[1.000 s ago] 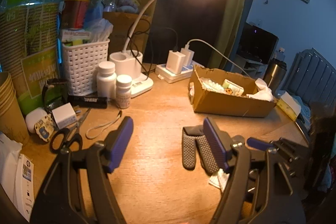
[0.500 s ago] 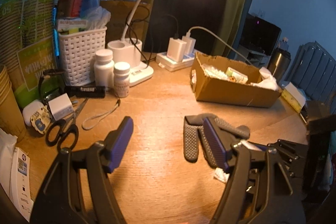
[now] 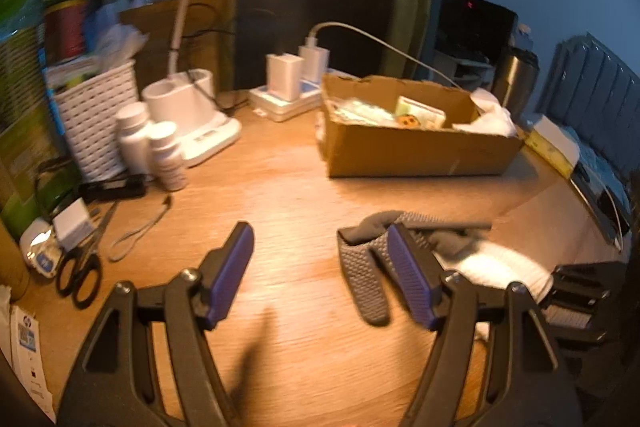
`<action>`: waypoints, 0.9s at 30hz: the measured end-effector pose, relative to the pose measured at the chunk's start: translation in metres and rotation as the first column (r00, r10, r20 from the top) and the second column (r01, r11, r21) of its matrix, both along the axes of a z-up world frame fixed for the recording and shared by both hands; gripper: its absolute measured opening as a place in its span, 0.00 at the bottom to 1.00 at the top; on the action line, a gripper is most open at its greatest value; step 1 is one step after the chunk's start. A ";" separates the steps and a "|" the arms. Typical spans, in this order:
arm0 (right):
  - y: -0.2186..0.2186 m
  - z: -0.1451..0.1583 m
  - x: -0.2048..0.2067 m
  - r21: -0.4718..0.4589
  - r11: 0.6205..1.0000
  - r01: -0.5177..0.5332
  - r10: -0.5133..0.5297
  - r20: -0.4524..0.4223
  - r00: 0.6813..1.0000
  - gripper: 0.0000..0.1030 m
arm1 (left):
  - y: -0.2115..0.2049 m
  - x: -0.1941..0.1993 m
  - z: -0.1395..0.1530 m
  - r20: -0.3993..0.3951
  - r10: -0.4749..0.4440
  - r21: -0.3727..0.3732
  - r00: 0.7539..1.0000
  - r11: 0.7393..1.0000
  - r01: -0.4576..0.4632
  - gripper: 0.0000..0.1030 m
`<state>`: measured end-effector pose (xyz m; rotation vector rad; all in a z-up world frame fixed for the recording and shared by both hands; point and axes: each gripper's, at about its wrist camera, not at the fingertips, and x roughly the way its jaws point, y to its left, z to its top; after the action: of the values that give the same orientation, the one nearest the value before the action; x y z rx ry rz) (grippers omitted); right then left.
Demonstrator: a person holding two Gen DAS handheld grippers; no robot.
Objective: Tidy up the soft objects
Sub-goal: 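Grasp the white cloth with the right tool while the left grasps the grey gloves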
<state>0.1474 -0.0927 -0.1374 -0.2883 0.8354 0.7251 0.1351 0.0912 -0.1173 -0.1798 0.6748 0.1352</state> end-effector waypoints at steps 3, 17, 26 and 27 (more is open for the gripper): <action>-0.014 0.009 0.000 0.023 1.000 0.013 -0.014 0.037 0.999 0.09 | -0.013 0.011 -0.001 -0.016 -0.033 0.011 0.999 0.999 0.033 0.69; -0.090 0.022 0.033 0.097 0.980 0.176 -0.181 0.053 0.982 0.09 | -0.079 0.059 -0.004 -0.086 -0.169 0.064 0.982 0.983 0.175 0.69; -0.101 0.016 0.044 0.114 0.974 0.194 -0.199 0.037 0.979 0.09 | -0.094 0.078 -0.026 -0.187 -0.177 0.079 0.966 0.978 0.194 0.69; -0.101 0.016 0.044 0.116 0.974 0.195 -0.201 0.037 0.979 0.09 | -0.095 0.079 -0.028 -0.196 -0.183 0.078 0.963 0.976 0.202 0.69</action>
<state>0.1917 -0.1940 -0.1216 -0.1193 0.7619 0.5735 0.2145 -0.0041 -0.1456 -0.0059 0.8685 -0.0025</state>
